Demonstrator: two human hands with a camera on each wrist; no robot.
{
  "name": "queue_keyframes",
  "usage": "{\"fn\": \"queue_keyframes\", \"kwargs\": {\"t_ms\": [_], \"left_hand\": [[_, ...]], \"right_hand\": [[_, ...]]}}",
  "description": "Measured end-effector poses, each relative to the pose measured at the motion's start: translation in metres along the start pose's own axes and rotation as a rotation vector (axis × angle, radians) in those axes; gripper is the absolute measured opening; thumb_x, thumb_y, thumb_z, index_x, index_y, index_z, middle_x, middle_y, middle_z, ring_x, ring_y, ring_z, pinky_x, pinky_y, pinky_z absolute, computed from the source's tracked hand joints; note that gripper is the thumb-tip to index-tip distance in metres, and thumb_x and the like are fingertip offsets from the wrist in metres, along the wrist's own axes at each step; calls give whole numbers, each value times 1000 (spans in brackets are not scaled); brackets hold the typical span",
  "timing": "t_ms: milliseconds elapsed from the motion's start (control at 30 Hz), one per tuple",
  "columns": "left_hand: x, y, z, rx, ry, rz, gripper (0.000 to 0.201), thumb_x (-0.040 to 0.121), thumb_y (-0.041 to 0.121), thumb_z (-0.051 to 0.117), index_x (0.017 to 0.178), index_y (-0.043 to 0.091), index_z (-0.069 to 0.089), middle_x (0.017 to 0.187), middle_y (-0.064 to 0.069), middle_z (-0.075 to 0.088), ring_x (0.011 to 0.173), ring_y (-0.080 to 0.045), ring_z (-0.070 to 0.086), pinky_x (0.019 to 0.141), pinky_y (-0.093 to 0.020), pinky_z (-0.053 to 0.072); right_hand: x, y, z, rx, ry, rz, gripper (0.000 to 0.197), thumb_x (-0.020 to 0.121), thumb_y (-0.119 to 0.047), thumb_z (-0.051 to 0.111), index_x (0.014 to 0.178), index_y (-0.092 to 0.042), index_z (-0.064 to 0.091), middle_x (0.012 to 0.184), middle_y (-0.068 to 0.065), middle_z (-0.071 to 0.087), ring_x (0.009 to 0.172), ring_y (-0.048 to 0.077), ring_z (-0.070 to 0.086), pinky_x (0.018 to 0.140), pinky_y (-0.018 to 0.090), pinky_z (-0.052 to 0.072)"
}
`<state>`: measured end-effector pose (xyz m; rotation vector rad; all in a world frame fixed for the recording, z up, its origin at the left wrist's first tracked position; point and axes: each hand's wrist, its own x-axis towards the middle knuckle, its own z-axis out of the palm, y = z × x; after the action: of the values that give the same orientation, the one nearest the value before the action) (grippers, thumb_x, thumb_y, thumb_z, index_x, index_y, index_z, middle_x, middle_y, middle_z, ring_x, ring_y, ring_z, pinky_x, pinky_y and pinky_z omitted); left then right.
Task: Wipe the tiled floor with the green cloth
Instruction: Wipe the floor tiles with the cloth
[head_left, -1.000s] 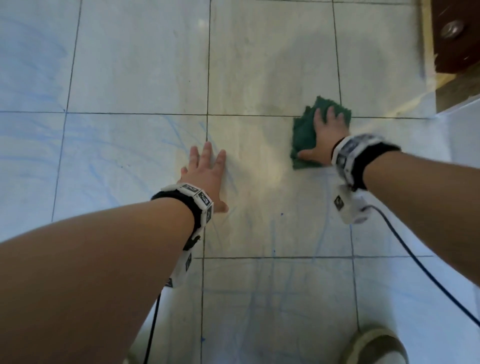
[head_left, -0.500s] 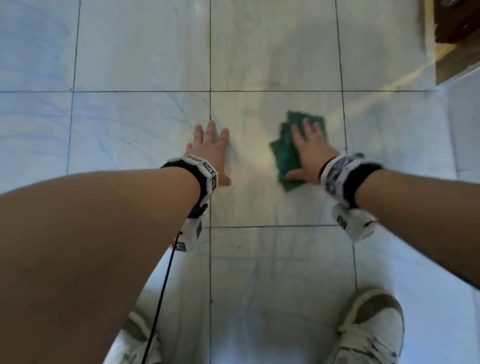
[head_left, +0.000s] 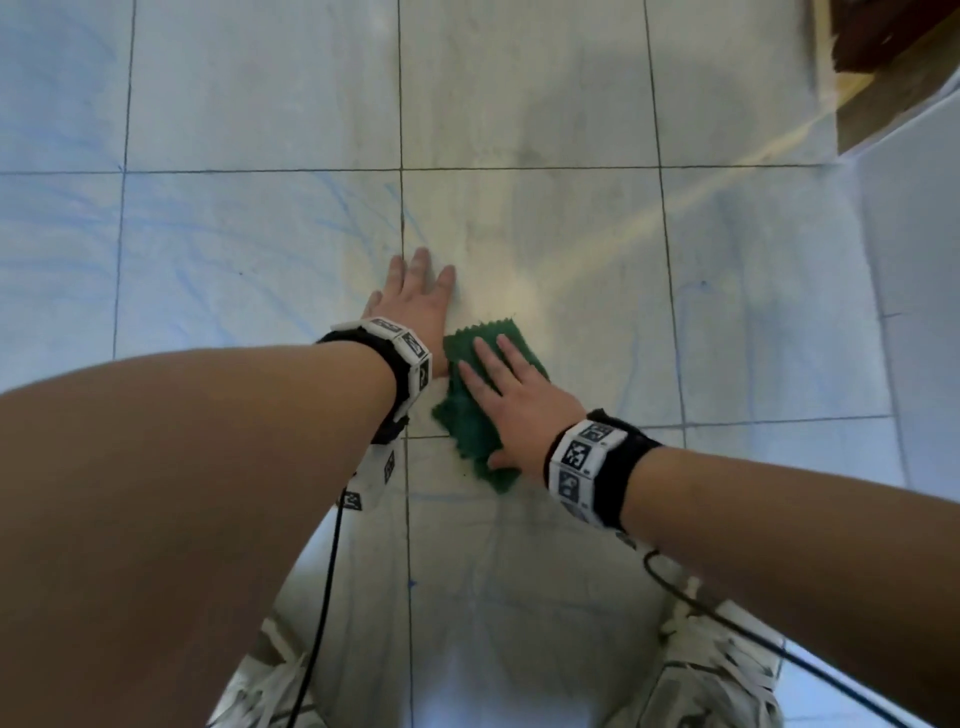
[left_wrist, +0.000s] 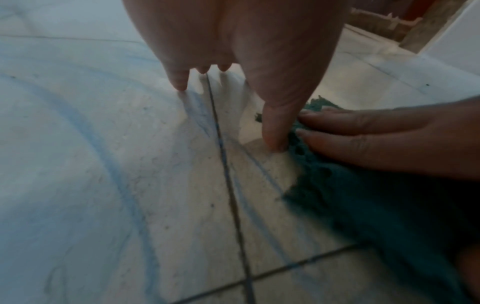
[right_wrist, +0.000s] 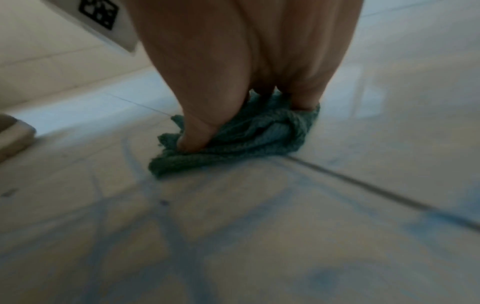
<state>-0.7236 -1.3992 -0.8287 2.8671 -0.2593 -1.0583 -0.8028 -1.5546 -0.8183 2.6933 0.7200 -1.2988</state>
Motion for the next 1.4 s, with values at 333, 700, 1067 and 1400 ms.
{"fn": "queue_keyframes", "kwargs": {"t_ms": [333, 700, 1067, 1400], "left_hand": [[0, 22, -1, 17, -66, 19, 124, 76, 37, 83, 157, 23, -9, 162, -8, -25, 150, -33, -16, 122, -50, 15], [-2, 23, 2, 5, -43, 7, 123, 77, 35, 83, 157, 22, -9, 162, -8, -25, 149, -33, -17, 122, -51, 13], [4, 34, -3, -38, -50, -30, 125, 74, 46, 82, 156, 27, -11, 160, -9, -27, 149, -36, -19, 120, -57, 10], [7, 37, -5, -63, -78, -49, 127, 74, 41, 84, 156, 29, -12, 159, -8, -30, 147, -37, -22, 118, -60, 9]], "right_hand": [[-40, 199, -8, 235, 84, 679, 122, 84, -64, 64, 155, -10, -18, 163, 23, -16, 150, 43, -4, 123, 46, 8], [-26, 32, 24, -1, -43, 30, 124, 83, -53, 72, 154, -18, -24, 154, 10, -40, 146, 36, -29, 122, 47, 3], [-18, 161, -23, 215, 89, 573, 123, 84, -66, 63, 154, -11, -21, 162, 20, -22, 150, 41, -13, 122, 44, -1], [-5, 124, -30, 272, 105, 437, 115, 87, -58, 64, 157, -16, -16, 163, 13, -23, 151, 36, -13, 124, 48, 11]]}}
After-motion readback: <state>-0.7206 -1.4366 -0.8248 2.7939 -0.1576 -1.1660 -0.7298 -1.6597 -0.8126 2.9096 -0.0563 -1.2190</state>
